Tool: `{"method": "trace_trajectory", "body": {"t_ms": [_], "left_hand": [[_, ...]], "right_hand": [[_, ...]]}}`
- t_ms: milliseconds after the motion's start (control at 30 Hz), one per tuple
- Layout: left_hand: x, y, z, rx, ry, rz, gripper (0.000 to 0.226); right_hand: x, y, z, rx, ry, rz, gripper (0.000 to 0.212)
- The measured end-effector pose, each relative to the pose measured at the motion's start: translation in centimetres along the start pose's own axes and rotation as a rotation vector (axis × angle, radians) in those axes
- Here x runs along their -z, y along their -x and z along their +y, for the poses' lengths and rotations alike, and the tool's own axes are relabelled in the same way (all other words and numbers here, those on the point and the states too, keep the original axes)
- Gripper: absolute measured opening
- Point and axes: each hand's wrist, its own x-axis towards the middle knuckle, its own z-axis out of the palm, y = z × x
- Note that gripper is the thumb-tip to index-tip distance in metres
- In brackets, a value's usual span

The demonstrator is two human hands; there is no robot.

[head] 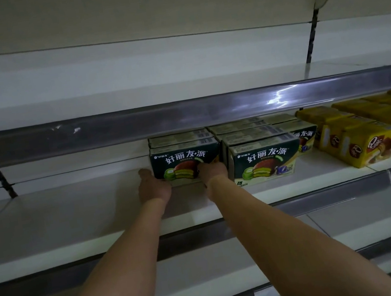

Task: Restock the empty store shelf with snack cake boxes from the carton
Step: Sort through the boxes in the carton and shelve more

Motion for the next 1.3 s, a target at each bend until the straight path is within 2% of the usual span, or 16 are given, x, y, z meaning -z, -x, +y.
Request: {"method": "trace_trajectory", "body": {"t_ms": [33,233,367,467,633,733,867,1100,1200,1300], "left_hand": [[-0.1,-0.1,0.0,0.025,0.011,0.004,0.058],[0.0,-0.1,0.3,0.064,0.065,-0.026,0.031],[0.7,0.0,0.3,0.072,0.070,-0.036,0.024],[1.3,1.0,0.9,0.051,-0.072,-0.046,0.026],[2.1,4.1,2.4,0.036,-0.320,-0.069,0.031],[2.4,6.2,2.8,0.036,-0.397,-0.092,0.032],[2.7,8.9,3.5,0.015,-0.364,-0.052,0.030],[1.9,14.5,4.6,-0.086,-0.422,-0.013,0.018],[0.8,17.4,4.9,-0.162,-0.433,-0.073,0.018],[-0.3,20.4,4.2,-0.191,-0.442,-0.204,0.016]], "right_hand": [[0.0,-0.2,0.0,0.034,0.079,0.004,0.033],[0.5,-0.6,0.1,0.221,0.689,0.020,0.032],[0.5,-0.3,0.2,0.253,0.958,-0.072,0.035],[1.2,0.2,0.2,0.278,1.110,-0.098,0.039],[3.8,1.9,0.2,0.495,1.314,-0.192,0.052],[5.2,3.1,0.4,0.556,1.342,-0.217,0.047],[7.6,4.3,0.3,0.562,1.290,-0.228,0.037],[14.2,8.4,1.7,0.510,1.220,-0.121,0.042],[17.7,10.6,2.8,0.433,1.205,-0.038,0.035],[21.3,13.5,5.1,0.351,1.169,0.035,0.041]]}}
